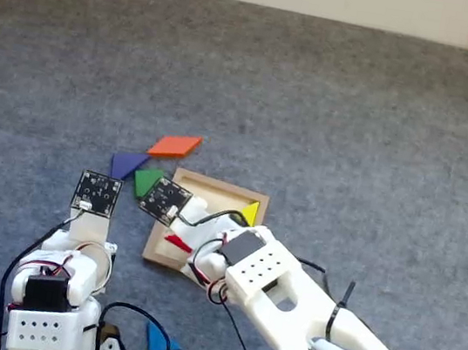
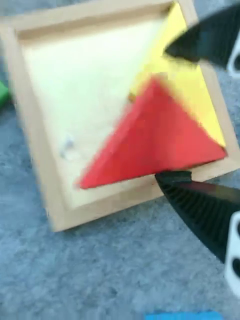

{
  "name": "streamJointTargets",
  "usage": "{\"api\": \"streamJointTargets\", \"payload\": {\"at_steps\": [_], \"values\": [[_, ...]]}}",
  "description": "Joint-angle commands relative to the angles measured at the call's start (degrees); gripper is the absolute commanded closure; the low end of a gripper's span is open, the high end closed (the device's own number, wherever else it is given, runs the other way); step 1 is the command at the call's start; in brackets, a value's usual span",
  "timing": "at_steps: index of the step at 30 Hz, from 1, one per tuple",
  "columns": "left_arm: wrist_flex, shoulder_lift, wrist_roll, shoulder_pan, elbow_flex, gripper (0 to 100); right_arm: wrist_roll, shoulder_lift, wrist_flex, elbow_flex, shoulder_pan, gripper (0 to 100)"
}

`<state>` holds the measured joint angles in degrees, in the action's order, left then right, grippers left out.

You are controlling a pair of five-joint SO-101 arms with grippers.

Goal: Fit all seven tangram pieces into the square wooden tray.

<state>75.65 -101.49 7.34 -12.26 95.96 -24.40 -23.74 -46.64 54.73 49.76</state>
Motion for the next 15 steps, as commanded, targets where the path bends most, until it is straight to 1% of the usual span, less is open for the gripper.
{"api": "streamJointTargets", "payload": {"at_steps": [1,8,10,12,15], "values": [[0.4,-3.0,0.4,0.7,1.2,99,0.7,-0.4,-0.7,-0.6,-0.4,62.0],[0.4,-3.0,0.4,0.7,1.2,99,0.7,-0.9,-0.8,-0.8,-0.4,63.2],[0.4,-3.0,0.4,0.7,1.2,99,0.7,-0.9,-2.9,-1.2,-0.4,68.1],[0.4,-3.0,0.4,0.7,1.2,99,0.8,-1.0,-5.1,-1.3,-0.6,75.0],[0.4,-3.0,0.4,0.7,1.2,99,1.0,-0.9,-5.1,-3.5,-2.1,84.8]]}}
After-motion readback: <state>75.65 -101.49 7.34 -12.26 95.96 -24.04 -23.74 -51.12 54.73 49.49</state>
